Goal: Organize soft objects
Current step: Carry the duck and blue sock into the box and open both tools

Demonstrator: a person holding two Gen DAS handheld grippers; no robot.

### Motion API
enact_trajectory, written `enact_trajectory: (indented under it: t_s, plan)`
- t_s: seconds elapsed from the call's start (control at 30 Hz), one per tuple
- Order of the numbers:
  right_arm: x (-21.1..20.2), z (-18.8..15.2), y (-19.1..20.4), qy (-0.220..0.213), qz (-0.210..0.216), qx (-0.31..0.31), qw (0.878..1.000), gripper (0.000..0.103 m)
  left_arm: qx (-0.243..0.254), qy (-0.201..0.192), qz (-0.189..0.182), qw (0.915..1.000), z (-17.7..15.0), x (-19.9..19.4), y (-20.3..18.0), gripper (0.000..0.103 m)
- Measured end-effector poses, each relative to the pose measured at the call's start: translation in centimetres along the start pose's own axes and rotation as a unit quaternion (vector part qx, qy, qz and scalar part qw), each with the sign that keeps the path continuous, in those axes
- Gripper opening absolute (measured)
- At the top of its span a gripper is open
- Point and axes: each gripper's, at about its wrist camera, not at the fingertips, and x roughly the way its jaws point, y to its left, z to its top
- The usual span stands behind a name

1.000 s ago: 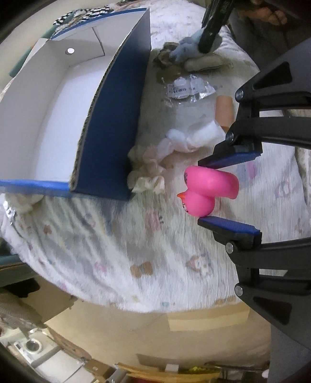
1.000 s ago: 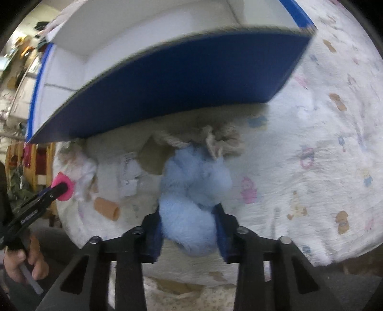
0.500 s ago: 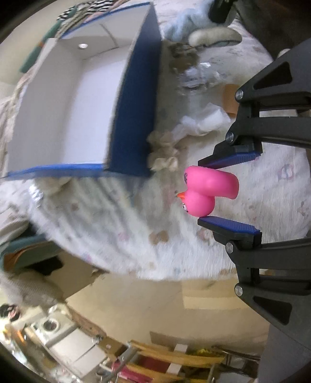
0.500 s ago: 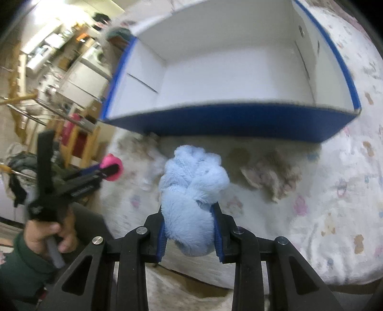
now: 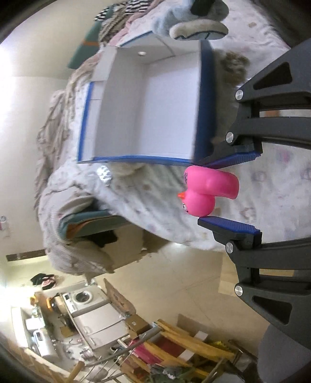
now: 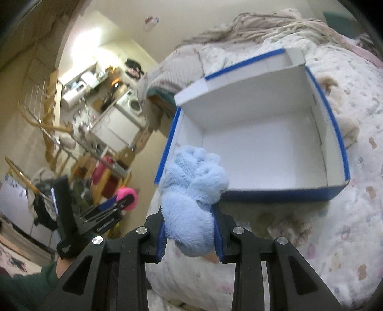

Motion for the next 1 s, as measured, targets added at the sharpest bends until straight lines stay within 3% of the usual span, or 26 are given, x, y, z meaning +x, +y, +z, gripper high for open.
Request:
enact_trajectory:
  t_s: [0.3,0.63,1.0]
  plan:
    - [-0.8,2.6,-1.7,-0.039,-0.031,0.023,0.999,0.034,0.043,-0.014,-0.008,0.9990,3.5,1.1,-2.7,0.037]
    - [0.0,4.5,-3.1,-0.047,-0.070,0.029,0.996,0.032,0.063,-0.016,-0.023,0.9976,7.1,3.6,-5.7,0.037]
    - [3.3,7.0,-4.7,-0.030,-0.098,0.016,0.995,0.032,0.105,-0.020,-0.043,0.9934,8.3,6.9,-9.9,0.037]
